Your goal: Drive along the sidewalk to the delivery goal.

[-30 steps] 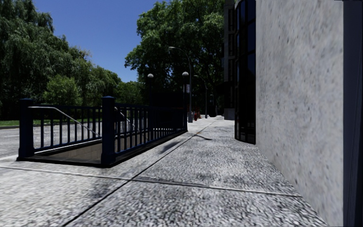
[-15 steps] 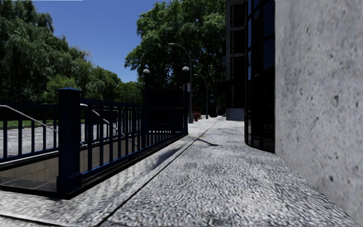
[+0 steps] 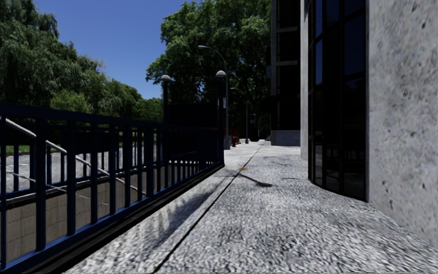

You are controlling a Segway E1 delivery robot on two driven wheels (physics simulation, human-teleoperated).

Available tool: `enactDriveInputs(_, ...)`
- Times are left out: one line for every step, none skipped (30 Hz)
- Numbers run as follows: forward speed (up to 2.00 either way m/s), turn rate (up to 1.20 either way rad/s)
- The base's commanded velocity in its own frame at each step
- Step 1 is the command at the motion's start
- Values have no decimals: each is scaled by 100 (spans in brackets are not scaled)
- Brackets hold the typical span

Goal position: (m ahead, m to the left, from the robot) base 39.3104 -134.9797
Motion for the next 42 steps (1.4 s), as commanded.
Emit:
enactDriveInputs(194, -25)
enactDriveInputs(194, -25)
enactDriveInputs(194, -25)
enactDriveInputs(194, -25)
enactDriveInputs(194, -27)
enactDriveInputs(194, -27)
enactDriveInputs(194, -30)
enactDriveInputs(194, -31)
enactDriveInputs(194, -31)
enactDriveInputs(193, -31)
enactDriveInputs(193, -31)
enactDriveInputs(193, -31)
enactDriveInputs(193, -31)
enactDriveInputs(193, -31)
enactDriveInputs(193, -31)
enactDriveInputs(193, -31)
enactDriveInputs(193, -31)
enactDriveInputs(193, -31)
enactDriveInputs(193, -31)
enactDriveInputs(193, -31)
enactDriveInputs(193, -31)
enactDriveInputs(193, -31)
enactDriveInputs(193, -31)
enactDriveInputs(193, -31)
enactDriveInputs(193, -31)
enactDriveInputs(193, -31)
enactDriveInputs(193, -31)
enactDriveInputs(193, -31)
enactDriveInputs(193, -31)
enactDriveInputs(193, -31)
enactDriveInputs(193, -31)
enactDriveInputs(193, -30)
enactDriveInputs(193, -28)
enactDriveInputs(193, -28)
enactDriveInputs(193, -27)
enactDriveInputs(193, -7)
enactDriveInputs(193, 0)
enactDriveInputs(193, 0)
enactDriveInputs(193, 0)
enactDriveInputs(193, 0)
enactDriveInputs(193, 0)
enactDriveInputs(193, 0)
